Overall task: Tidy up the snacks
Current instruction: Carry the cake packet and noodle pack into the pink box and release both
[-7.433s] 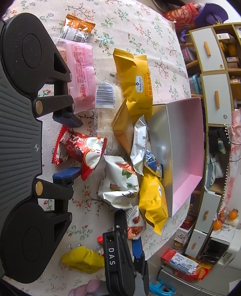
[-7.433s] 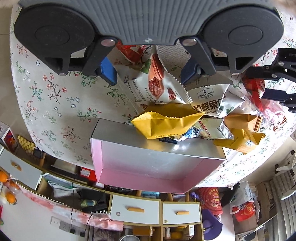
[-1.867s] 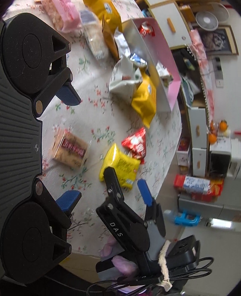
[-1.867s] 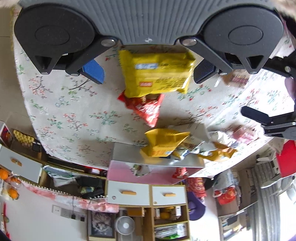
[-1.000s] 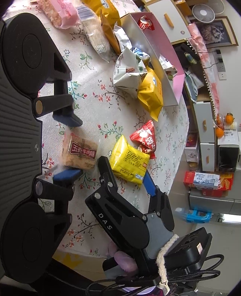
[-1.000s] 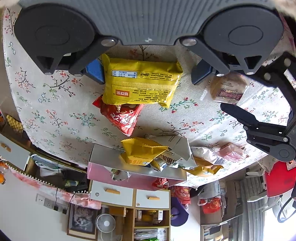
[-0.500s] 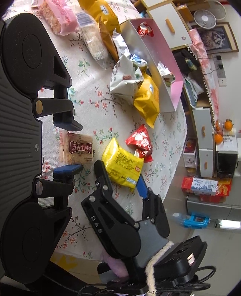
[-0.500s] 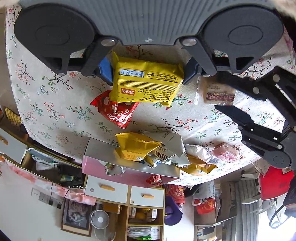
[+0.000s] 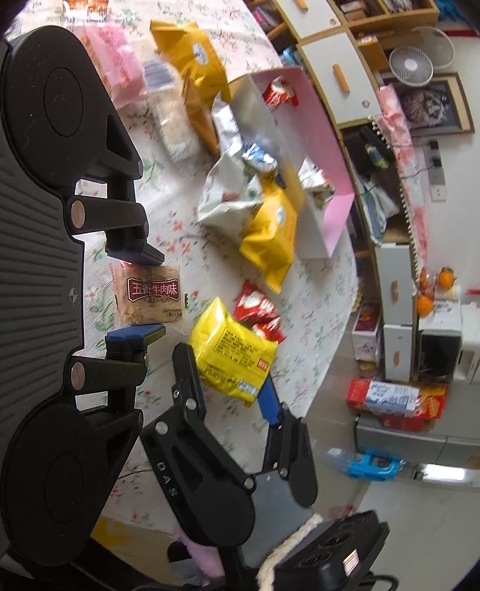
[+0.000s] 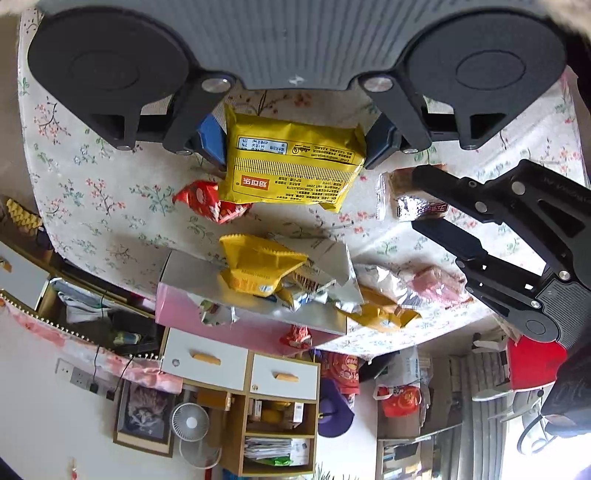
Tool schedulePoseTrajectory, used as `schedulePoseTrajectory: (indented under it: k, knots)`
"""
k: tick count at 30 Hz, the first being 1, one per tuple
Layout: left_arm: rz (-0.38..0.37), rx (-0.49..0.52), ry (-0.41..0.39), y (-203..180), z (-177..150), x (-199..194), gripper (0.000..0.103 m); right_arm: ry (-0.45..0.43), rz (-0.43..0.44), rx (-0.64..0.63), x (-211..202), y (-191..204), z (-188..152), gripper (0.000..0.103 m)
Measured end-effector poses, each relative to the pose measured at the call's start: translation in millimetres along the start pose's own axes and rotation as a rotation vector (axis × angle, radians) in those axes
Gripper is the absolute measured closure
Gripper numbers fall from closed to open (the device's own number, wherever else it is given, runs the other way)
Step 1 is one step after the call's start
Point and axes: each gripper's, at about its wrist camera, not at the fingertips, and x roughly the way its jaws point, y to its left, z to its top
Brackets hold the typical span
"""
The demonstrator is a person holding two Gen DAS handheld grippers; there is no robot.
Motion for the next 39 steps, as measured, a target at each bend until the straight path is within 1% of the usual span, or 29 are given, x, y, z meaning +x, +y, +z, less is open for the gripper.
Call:
schedulePoseTrajectory:
  k: [8, 17, 21, 28, 33, 39]
  knots:
    - [0.074, -0.069, -0.024, 19.6, 20.5, -6.7, 0.072, -0.046, -0.017, 0.021, -2.6, -4.0, 23.2, 0.03]
    - [0.15, -0.162, -0.021, 40.4, 41.5, -4.4, 0.072, -0.026, -0.063, 0.066, 10.9, -17.1, 45.2, 0.03]
    - [0.165, -0.211, -0.024, 50.7, 50.8, -0.7, 0.071, -0.02, -0.08, 0.097, 18.4, -24.1, 55.2, 0.03]
    - [0.186, -0.295, -0.061, 69.9, 68.1, 7.3, 0.071, -0.047, -0.092, 0.186, 33.9, -40.7, 72.6, 0.03]
    - [0.22, -0.325, -0.082, 83.1, 74.6, 19.9, 0.071, -0.063, -0.104, 0.255, 47.5, -56.4, 79.9, 0.03]
    - [0.236, -0.347, -0.091, 97.4, 80.2, 37.7, 0.071, -0.07, -0.117, 0.318, 62.8, -72.2, 85.5, 0.03]
